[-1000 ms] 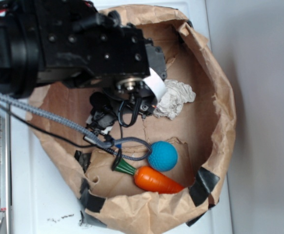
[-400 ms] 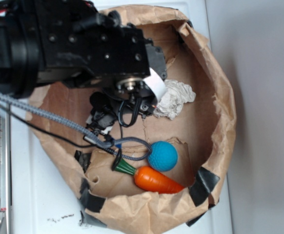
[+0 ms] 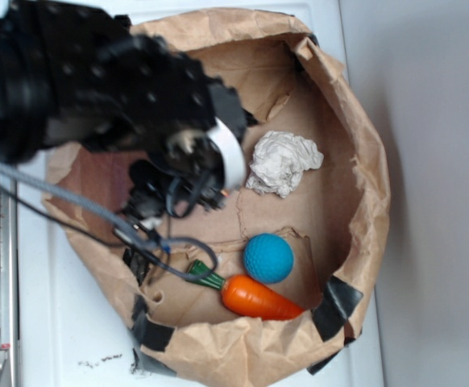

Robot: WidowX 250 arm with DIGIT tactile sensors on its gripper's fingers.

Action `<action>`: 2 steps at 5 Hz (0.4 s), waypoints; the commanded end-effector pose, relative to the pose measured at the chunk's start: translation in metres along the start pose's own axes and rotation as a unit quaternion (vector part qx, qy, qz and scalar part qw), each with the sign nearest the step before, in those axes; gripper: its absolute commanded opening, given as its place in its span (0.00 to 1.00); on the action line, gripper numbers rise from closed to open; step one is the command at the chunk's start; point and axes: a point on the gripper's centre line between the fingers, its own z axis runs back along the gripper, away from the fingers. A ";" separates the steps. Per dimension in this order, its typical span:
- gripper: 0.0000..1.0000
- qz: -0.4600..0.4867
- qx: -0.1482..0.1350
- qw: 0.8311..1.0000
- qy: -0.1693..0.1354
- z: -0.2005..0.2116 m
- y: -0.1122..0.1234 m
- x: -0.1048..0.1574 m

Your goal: Grab the plastic pickle.

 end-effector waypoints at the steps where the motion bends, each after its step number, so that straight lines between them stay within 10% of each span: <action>1: 1.00 -0.015 0.034 0.999 -0.007 -0.012 0.013 0.007; 2: 0.00 0.027 0.041 0.999 0.003 -0.016 0.022 0.017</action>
